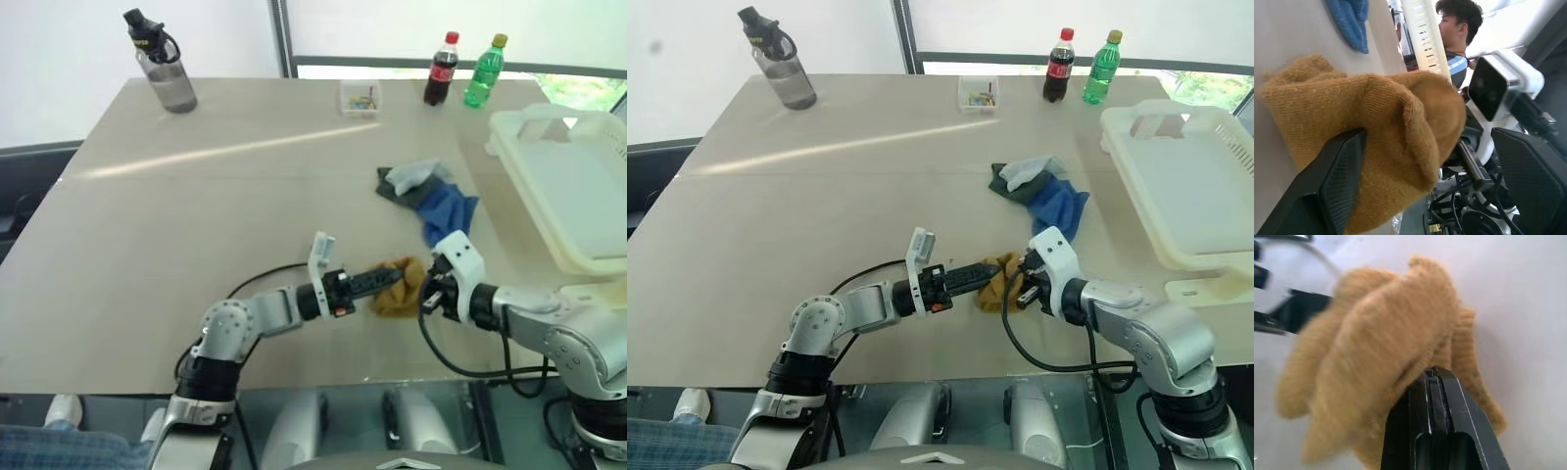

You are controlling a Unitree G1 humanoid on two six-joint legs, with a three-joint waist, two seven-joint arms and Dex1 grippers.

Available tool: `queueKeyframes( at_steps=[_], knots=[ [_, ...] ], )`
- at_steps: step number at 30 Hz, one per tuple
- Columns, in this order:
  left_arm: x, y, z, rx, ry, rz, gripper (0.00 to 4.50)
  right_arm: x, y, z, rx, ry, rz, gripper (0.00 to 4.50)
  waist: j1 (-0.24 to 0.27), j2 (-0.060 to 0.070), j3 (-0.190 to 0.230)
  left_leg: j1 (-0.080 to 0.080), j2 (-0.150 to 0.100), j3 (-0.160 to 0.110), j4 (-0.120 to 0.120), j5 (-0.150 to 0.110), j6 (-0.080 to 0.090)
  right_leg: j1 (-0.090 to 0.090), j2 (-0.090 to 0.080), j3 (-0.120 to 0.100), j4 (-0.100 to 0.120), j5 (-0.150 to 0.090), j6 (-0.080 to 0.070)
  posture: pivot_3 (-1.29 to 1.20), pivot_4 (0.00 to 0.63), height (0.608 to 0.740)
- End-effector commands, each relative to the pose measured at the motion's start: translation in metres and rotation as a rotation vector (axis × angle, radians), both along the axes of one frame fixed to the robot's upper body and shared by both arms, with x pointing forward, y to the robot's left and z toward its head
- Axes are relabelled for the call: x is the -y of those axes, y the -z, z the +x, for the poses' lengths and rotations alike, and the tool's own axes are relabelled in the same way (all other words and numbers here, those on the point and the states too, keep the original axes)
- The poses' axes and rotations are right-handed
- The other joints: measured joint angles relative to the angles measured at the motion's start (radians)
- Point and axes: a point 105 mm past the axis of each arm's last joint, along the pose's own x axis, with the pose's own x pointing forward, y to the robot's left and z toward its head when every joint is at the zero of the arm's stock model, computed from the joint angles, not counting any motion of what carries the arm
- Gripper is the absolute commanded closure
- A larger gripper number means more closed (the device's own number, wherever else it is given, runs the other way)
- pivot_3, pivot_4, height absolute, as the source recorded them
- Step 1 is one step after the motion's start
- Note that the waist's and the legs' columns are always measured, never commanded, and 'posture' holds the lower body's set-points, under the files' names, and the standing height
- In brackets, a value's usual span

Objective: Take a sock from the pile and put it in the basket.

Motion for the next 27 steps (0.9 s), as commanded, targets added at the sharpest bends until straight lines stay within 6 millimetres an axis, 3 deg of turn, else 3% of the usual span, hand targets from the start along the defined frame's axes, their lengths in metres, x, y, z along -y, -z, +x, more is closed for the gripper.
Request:
queueKeyframes(
  at_steps=[1,7,10,15,16,18,21,22,27],
  knots=[
    [0.005,-0.001,-0.001,0.014,0.032,-0.012,0.15,0.012,-0.025,0.003,0.08,0.019,0.018,4.5,0.001,0.0,0.0,0.0,0.0,0.0,0.0,0.0,0.0,0.0,0.0,0.0,0.0,0.0,0.0,0.0,0.15,0.74],
    [0.006,0.0,0.002,0.027,0.034,-0.006,0.15,0.035,-0.049,0.011,0.135,0.087,0.042,4.5,0.001,0.0,0.0,-0.001,0.0,0.0,0.0,0.0,0.0,-0.001,0.0,0.0,0.0,0.0,0.0,0.0,0.15,0.74],
    [0.007,-0.002,0.001,0.038,0.037,-0.025,0.15,0.034,-0.057,0.007,0.141,0.053,0.087,4.5,0.001,0.0,0.0,-0.001,0.0,0.0,0.0,0.0,0.0,-0.001,0.0,0.0,0.0,0.0,0.0,0.0,0.15,0.74],
    [0.005,-0.012,0.0,0.049,0.044,-0.115,0.0,0.025,-0.05,-0.002,0.091,0.012,0.117,2.34,0.001,0.0,0.0,-0.002,0.0,0.0,0.0,0.0,0.0,-0.001,0.0,0.0,0.0,0.0,0.0,0.0,0.15,0.74],
    [0.004,-0.012,0.001,0.047,0.044,-0.118,0.0,0.025,-0.05,-0.002,0.088,0.016,0.123,2.22,0.0,0.0,0.0,-0.002,0.0,0.0,0.0,0.0,0.0,-0.001,0.0,0.0,0.0,0.0,0.0,0.0,0.15,0.74],
    [0.004,-0.012,0.0,0.044,0.045,-0.125,0.0,0.024,-0.05,-0.003,0.079,0.007,0.134,1.23,0.0,0.0,0.0,-0.002,0.0,0.0,0.0,0.0,0.0,-0.001,0.0,0.0,0.0,0.0,0.0,0.0,0.15,0.74],
    [0.004,-0.015,-0.001,0.044,0.05,-0.158,0.0,0.02,-0.049,-0.01,0.055,-0.029,0.144,0.32,0.0,0.0,0.0,-0.002,0.001,0.0,0.0,0.0,0.0,-0.001,0.0,0.0,0.0,0.0,0.0,0.0,0.15,0.74],
    [0.003,-0.015,-0.001,0.043,0.048,-0.169,0.0,0.018,-0.048,-0.012,0.049,-0.039,0.144,0.06,0.0,0.0,0.0,-0.002,0.001,0.0,0.0,0.0,0.0,-0.001,0.0,0.0,0.0,0.0,0.0,0.0,0.15,0.74],
    [0.002,-0.014,-0.002,0.023,0.054,-0.189,0.0,0.004,-0.037,-0.017,0.031,-0.08,0.085,0.06,0.0,0.0,0.0,-0.002,0.001,0.0,0.0,0.0,0.0,-0.001,0.0,0.0,0.0,0.0,0.0,0.0,0.15,0.74]
  ],
)
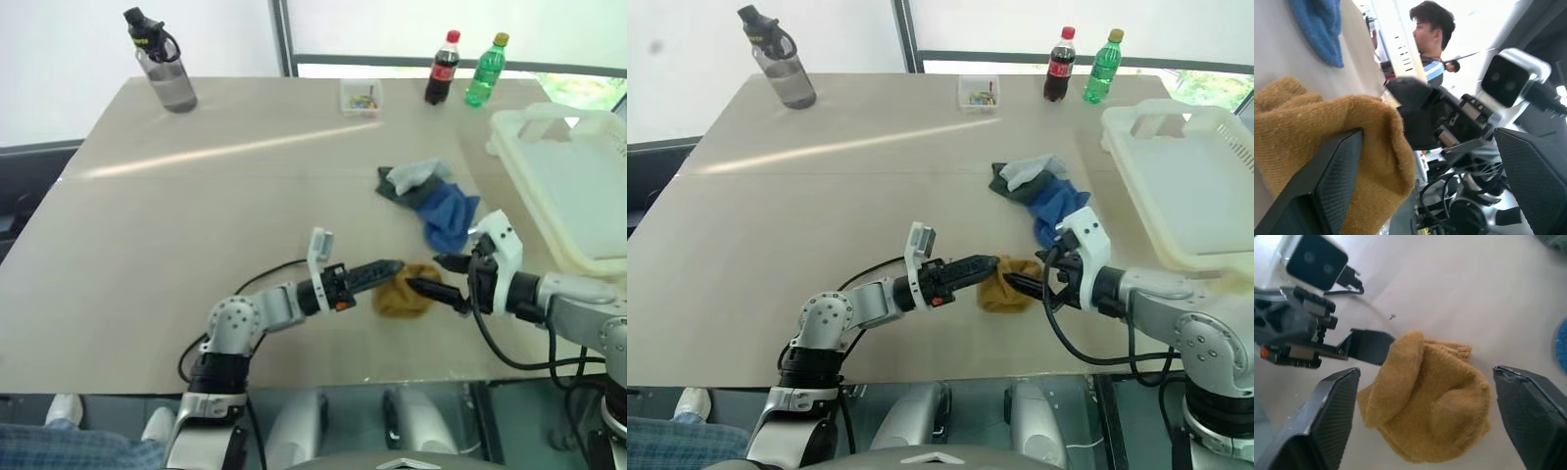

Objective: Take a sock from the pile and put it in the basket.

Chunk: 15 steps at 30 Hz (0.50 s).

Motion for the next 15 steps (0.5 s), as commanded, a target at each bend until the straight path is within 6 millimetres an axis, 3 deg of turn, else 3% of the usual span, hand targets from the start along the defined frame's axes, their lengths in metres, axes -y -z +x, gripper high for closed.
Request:
queueKeyframes(
  at_steps=[1,9,15],
  knots=[
    [0.001,-0.003,-0.003,-0.007,0.018,-0.043,0.0,-0.013,0.002,-0.005,0.027,-0.033,-0.042,0.06,-0.001,0.0,0.0,0.0,0.0,0.0,0.0,0.0,0.0,0.0,0.0,0.0,0.0,0.0,0.0,0.0,0.15,0.74],
    [-0.001,-0.01,-0.007,0.018,0.031,-0.082,0.0,-0.015,0.032,0.019,0.034,0.104,-0.202,0.06,0.0,0.0,0.0,0.0,0.0,0.0,0.0,0.0,0.0,0.0,0.0,0.0,0.0,0.0,0.0,0.0,0.15,0.74],
    [-0.016,-0.028,-0.024,0.106,0.052,-0.127,0.0,-0.017,0.05,0.014,0.001,0.085,-0.229,0.06,-0.003,0.0,0.0,-0.001,0.001,0.0,0.0,0.0,0.0,-0.001,0.0,0.0,0.0,0.0,0.0,0.0,0.15,0.74]
  ],
)
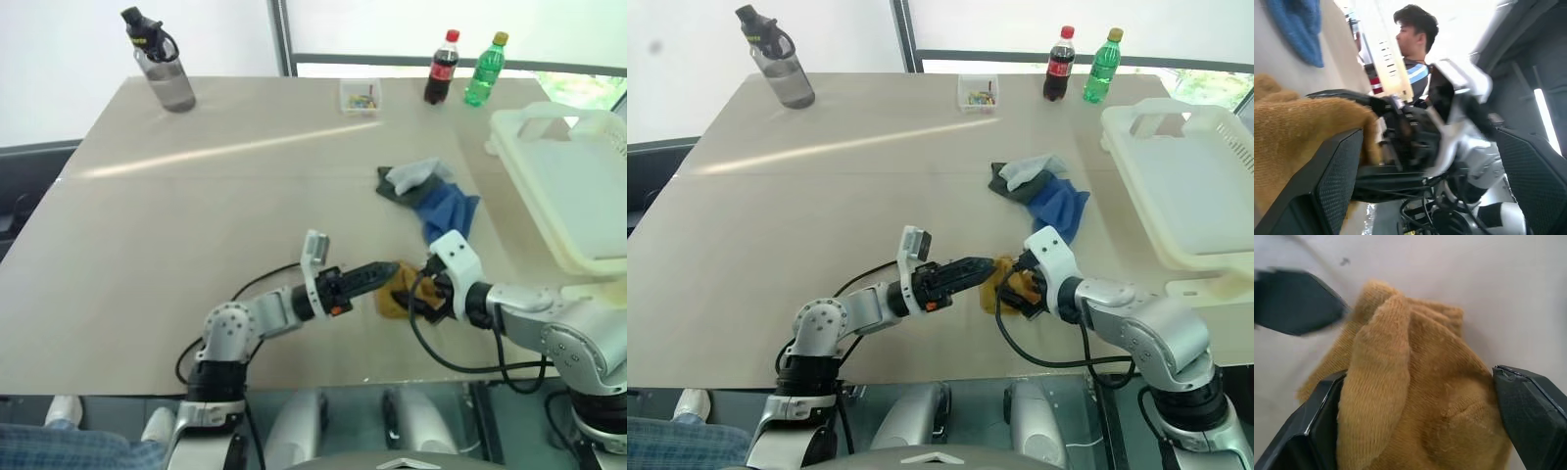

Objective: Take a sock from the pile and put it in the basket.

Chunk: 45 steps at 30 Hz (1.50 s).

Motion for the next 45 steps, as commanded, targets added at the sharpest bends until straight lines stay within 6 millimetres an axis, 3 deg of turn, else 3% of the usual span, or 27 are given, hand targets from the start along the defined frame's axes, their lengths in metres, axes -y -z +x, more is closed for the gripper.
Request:
queueKeyframes(
  at_steps=[1,9,13,16,21,24,29,35,41,45],
  knots=[
    [-0.008,-0.019,-0.014,0.09,0.031,-0.031,0.0,-0.002,0.006,-0.002,-0.008,-0.005,-0.001,0.06,0.0,0.0,0.0,0.0,0.0,0.0,0.0,0.0,0.0,0.0,0.0,0.0,0.0,0.0,0.0,0.0,0.15,0.74],
    [-0.032,-0.021,-0.026,0.24,-0.005,0.149,0.0,-0.009,0.026,-0.008,-0.068,-0.053,0.002,0.06,-0.002,0.0,-0.001,0.003,0.001,0.001,0.0,0.0,0.0,0.002,0.001,0.001,0.0,-0.001,-0.001,0.0,0.15,0.74],
    [-0.042,-0.021,-0.032,0.409,-0.01,0.342,0.0,-0.011,0.034,-0.011,-0.064,-0.105,-0.064,0.06,-0.005,-0.001,-0.001,0.004,0.003,0.002,0.0,0.0,0.0,0.001,0.002,0.002,0.001,-0.002,-0.004,0.0,0.15,0.74],
    [-0.052,-0.018,-0.039,0.504,0.016,0.471,0.0,-0.013,0.034,-0.01,-0.064,-0.117,-0.057,0.81,-0.003,-0.001,-0.001,0.005,0.003,0.003,-0.002,0.0,0.0,0.001,0.002,0.002,0.001,-0.002,-0.004,0.0,0.15,0.74],
    [-0.082,-0.012,-0.045,0.624,0.045,0.668,0.0,-0.015,0.037,-0.014,-0.082,-0.147,-0.056,2.96,-0.003,-0.001,-0.001,0.005,0.004,0.004,-0.003,0.0,0.0,0.001,0.002,0.003,0.0,-0.003,-0.005,0.0,0.15,0.74],
    [-0.097,-0.026,-0.043,0.709,0.01,0.692,0.0,-0.015,0.038,-0.014,-0.084,-0.154,-0.058,4.21,-0.002,-0.002,-0.002,0.005,0.004,0.004,-0.003,0.0,0.0,0.001,0.002,0.003,0.0,-0.003,-0.005,0.0,0.15,0.74],
    [-0.109,-0.051,-0.037,0.837,-0.052,0.682,0.0,-0.012,0.035,-0.011,-0.077,-0.15,-0.054,4.35,-0.001,-0.002,-0.002,0.005,0.005,0.004,-0.003,0.0,0.0,0.001,0.002,0.003,-0.001,-0.003,-0.004,0.0,0.15,0.74],
    [-0.108,-0.062,-0.03,0.909,-0.113,0.643,0.0,-0.011,0.005,-0.006,-0.022,-0.179,0.059,4.35,-0.001,-0.002,-0.001,0.005,0.005,0.004,-0.003,0.0,0.0,0.001,0.002,0.003,-0.001,-0.003,-0.004,0.0,0.15,0.74],
    [-0.104,-0.068,-0.022,0.95,-0.173,0.621,0.0,0.018,-0.046,0.006,0.099,-0.149,0.12,4.35,0.002,-0.001,0.003,0.002,0.004,0.004,-0.003,0.0,0.0,0.0,0.001,0.002,-0.001,0.0,0.0,0.0,0.15,0.74],
    [-0.1,-0.075,-0.017,0.977,-0.186,0.601,0.0,0.036,-0.102,0.008,0.284,-0.177,0.251,4.35,0.0,0.0,0.004,0.002,0.004,0.003,-0.002,0.0,0.0,0.0,0.002,0.001,-0.001,0.0,0.0,0.0,0.15,0.74]
  ],
)
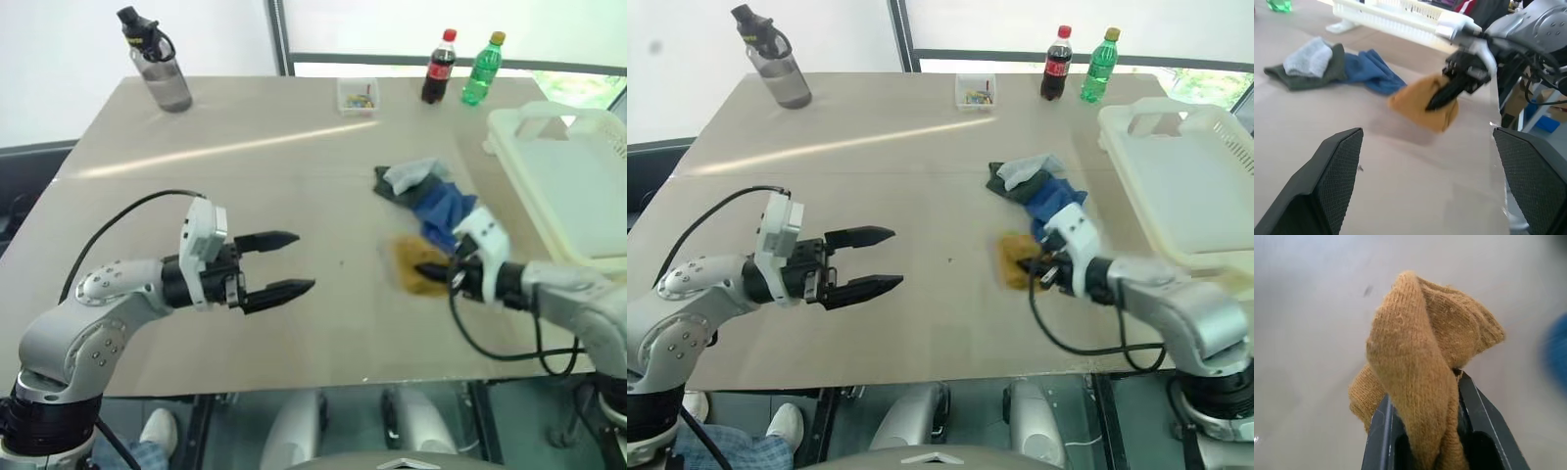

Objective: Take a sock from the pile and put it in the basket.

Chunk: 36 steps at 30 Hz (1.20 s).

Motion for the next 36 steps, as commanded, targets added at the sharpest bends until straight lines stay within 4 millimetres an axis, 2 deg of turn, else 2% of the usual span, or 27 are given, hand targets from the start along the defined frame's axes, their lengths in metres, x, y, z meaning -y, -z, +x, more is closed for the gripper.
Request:
queueKeyframes(
  at_steps=[1,3,5,7,11,15,18,22,26,27,29,30,34,36],
  knots=[
    [0.004,-0.011,0.003,0.052,0.004,-0.02,0.0,0.017,-0.05,0.001,0.176,-0.008,0.095,4.35,0.0,0.001,0.001,0.0,0.0,0.0,0.0,0.0,0.0,0.0,0.0,0.0,0.0,0.0,0.0,0.0,0.15,0.74],
    [0.006,-0.019,0.008,0.072,-0.002,-0.05,0.0,0.04,-0.057,0.013,0.218,0.084,0.055,4.35,0.0,0.001,0.001,0.0,0.0,0.001,0.0,0.0,0.0,0.0,0.0,0.0,0.0,0.0,0.0,0.0,0.15,0.74],
    [0.01,-0.027,0.012,0.098,0.0,-0.067,0.0,0.073,-0.067,0.03,0.28,0.227,0.015,4.35,0.002,0.001,0.001,-0.001,0.0,0.003,0.001,0.0,0.0,0.0,0.0,-0.001,0.0,0.0,0.0,0.0,0.15,0.74],
    [0.013,-0.032,0.015,0.122,0.007,-0.074,0.0,0.099,-0.079,0.043,0.321,0.345,0.034,4.35,0.001,0.001,0.001,-0.002,-0.001,0.003,0.002,0.0,0.0,0.0,0.0,-0.001,0.0,0.0,0.0,0.0,0.15,0.74],
    [0.019,-0.043,0.023,0.161,0.0,-0.105,0.0,0.136,-0.091,0.06,0.353,0.525,0.048,4.35,-0.002,0.001,0.002,-0.002,-0.001,0.004,0.003,0.0,0.0,0.0,0.0,-0.001,0.001,0.0,0.0,0.0,0.15,0.74],
    [0.024,-0.052,0.029,0.193,-0.002,-0.134,0.0,0.174,-0.093,0.076,0.359,0.71,0.028,4.35,-0.001,0.001,0.002,-0.003,-0.001,0.004,0.003,0.0,0.0,-0.001,0.001,-0.001,0.001,0.0,0.0,0.0,0.15,0.74],
    [0.027,-0.055,0.032,0.197,0.002,-0.149,0.0,0.192,-0.091,0.083,0.354,0.795,0.006,4.35,-0.001,0.001,0.002,-0.004,-0.001,0.003,0.004,0.0,0.0,-0.001,0.0,-0.001,0.001,0.0,0.0,0.0,0.15,0.74],
    [0.03,-0.055,0.033,0.207,0.011,-0.148,0.0,0.211,-0.073,0.088,0.276,0.893,-0.006,4.35,-0.001,0.001,0.002,-0.005,-0.001,0.003,0.004,0.0,0.0,-0.002,0.0,-0.001,0.001,0.001,0.0,0.0,0.15,0.74],
    [0.031,-0.056,0.034,0.211,0.013,-0.151,0.0,0.227,-0.069,0.092,0.25,0.986,0.053,4.35,-0.002,0.003,0.002,-0.006,-0.002,0.003,0.004,0.0,0.0,-0.002,0.0,-0.001,0.001,0.001,0.0,0.0,0.15,0.74],
    [0.031,-0.056,0.034,0.211,0.013,-0.152,0.0,0.228,-0.07,0.092,0.247,0.992,0.069,3.33,-0.002,0.003,0.003,-0.006,-0.002,0.003,0.004,0.0,0.0,-0.002,0.0,-0.001,0.001,0.001,0.001,0.0,0.15,0.74],
    [0.032,-0.055,0.034,0.21,0.014,-0.151,0.0,0.226,-0.073,0.092,0.256,0.967,0.09,2.65,-0.002,0.003,0.003,-0.006,-0.002,0.003,0.005,0.0,0.0,-0.002,0.001,-0.001,0.001,0.001,0.001,0.0,0.15,0.74],
    [0.032,-0.055,0.034,0.209,0.015,-0.152,0.0,0.226,-0.075,0.092,0.273,0.972,0.083,1.99,-0.002,0.003,0.003,-0.006,-0.002,0.003,0.005,0.0,0.0,-0.002,0.001,-0.001,0.001,0.001,0.001,0.0,0.15,0.74],
    [0.033,-0.051,0.032,0.192,0.022,-0.146,0.0,0.233,-0.083,0.09,0.316,1.015,0.074,0.06,-0.002,0.003,0.003,-0.006,-0.002,0.003,0.005,0.0,0.0,-0.002,0.001,-0.001,0.001,0.001,0.001,0.0,0.15,0.74],
    [0.033,-0.05,0.032,0.186,0.024,-0.144,0.0,0.234,-0.084,0.09,0.321,1.018,0.07,0.06,-0.002,0.003,0.003,-0.006,-0.002,0.003,0.005,0.0,0.0,-0.002,0.001,-0.001,0.001,0.001,0.001,0.0,0.15,0.74]
  ],
)
